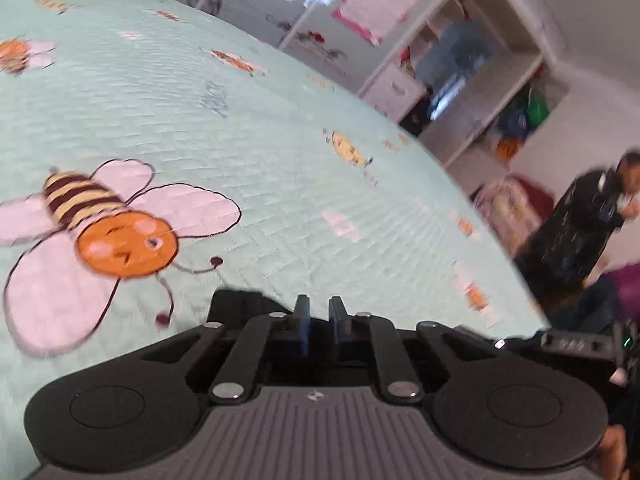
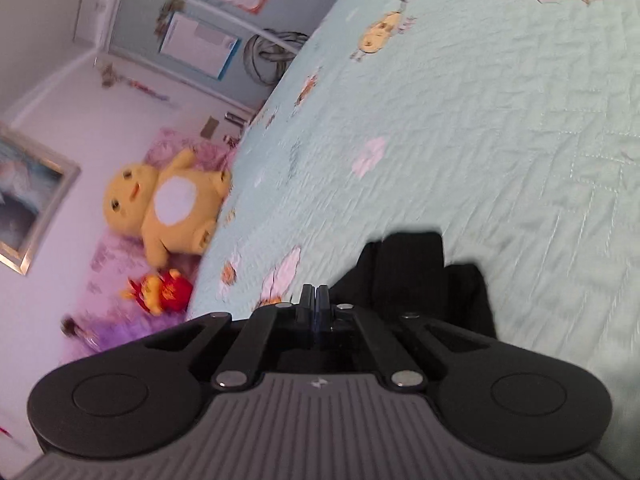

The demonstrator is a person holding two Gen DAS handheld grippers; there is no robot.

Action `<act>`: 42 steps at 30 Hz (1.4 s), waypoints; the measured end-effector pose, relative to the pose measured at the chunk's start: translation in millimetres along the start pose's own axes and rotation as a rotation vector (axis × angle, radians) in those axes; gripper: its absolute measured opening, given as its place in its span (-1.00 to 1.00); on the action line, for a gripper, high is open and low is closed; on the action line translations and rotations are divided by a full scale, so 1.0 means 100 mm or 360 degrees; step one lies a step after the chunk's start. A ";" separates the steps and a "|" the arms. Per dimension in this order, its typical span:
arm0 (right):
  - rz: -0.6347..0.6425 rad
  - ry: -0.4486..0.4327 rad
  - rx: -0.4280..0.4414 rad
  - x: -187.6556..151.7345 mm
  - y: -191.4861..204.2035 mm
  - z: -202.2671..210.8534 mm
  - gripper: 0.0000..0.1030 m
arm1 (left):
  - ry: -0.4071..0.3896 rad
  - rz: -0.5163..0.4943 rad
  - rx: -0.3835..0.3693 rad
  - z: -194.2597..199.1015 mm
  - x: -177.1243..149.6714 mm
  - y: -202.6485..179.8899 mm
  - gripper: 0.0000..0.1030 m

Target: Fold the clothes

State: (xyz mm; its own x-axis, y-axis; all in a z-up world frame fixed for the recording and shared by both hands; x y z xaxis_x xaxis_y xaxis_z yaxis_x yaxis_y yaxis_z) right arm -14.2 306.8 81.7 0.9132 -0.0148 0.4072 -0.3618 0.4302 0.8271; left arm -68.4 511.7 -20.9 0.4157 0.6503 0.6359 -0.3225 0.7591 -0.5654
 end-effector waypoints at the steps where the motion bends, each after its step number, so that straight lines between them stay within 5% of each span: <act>1: 0.0012 0.0003 -0.0003 0.03 -0.05 -0.03 -1.00 | 0.0021 -0.0055 0.0031 -0.08 0.00 -0.02 -0.85; 10: 0.0114 -0.0005 -0.0053 -0.01 -0.18 -0.01 -1.00 | 0.0055 -0.0215 0.0145 -0.17 -0.01 -0.08 -0.86; 13: 0.0287 -0.0051 -0.0185 0.06 0.07 0.19 -1.00 | -0.0050 -0.0273 0.0187 0.13 0.04 -0.28 -0.86; 15: 0.0352 -0.0120 -0.0134 0.04 0.29 0.45 -0.88 | -0.0105 -0.0317 0.0088 0.43 -0.04 -0.53 -0.85; 17: 0.0316 -0.0137 0.0008 -0.15 0.49 0.77 -0.88 | -0.0104 -0.0372 -0.0064 0.73 -0.21 -0.81 -0.75; 22: 0.0178 0.0065 0.0188 -0.95 0.57 1.25 -0.87 | 0.0185 -0.0565 -0.0261 0.69 -0.78 -1.36 -0.45; 28: 0.0263 0.0156 0.0116 -1.62 0.40 1.64 -0.89 | 0.0333 -0.0678 -0.0128 0.04 -0.99 -1.32 -0.37; 32: 0.0195 0.0152 0.0163 -1.87 0.26 1.95 -0.98 | 0.0310 -0.0733 -0.0110 0.03 -1.00 -1.33 -0.36; 33: 0.0177 0.0080 0.0203 -1.80 0.24 2.06 -0.75 | 0.0311 -0.0706 -0.0127 0.04 -0.99 -1.31 -0.36; 36: 0.0442 0.0004 0.0205 -1.66 0.30 2.33 0.44 | 0.0321 -0.0626 -0.0166 0.04 -0.95 -1.26 -0.38; 42: 0.1084 0.0279 0.0139 -1.86 0.31 2.12 0.51 | 0.0330 -0.0592 -0.0160 0.03 -0.95 -1.27 -0.38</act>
State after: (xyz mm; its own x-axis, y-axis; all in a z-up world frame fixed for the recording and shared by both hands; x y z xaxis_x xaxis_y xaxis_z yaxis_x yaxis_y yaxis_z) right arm -234.6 131.1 113.9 0.4925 0.3805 0.7827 -0.8703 0.2180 0.4416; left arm -69.1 353.8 -7.7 0.6530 0.3056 0.6930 -0.0384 0.9271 -0.3727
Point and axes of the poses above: each gripper's, at about its wrist camera, not at the fingertips, and z roughly against the way its jaws point, y to its left, x to its top, the point moved 7 cm from there along -z, roughly the way its jaws point, and after that the axes turned 5 degrees about z, right-handed, at the moved point
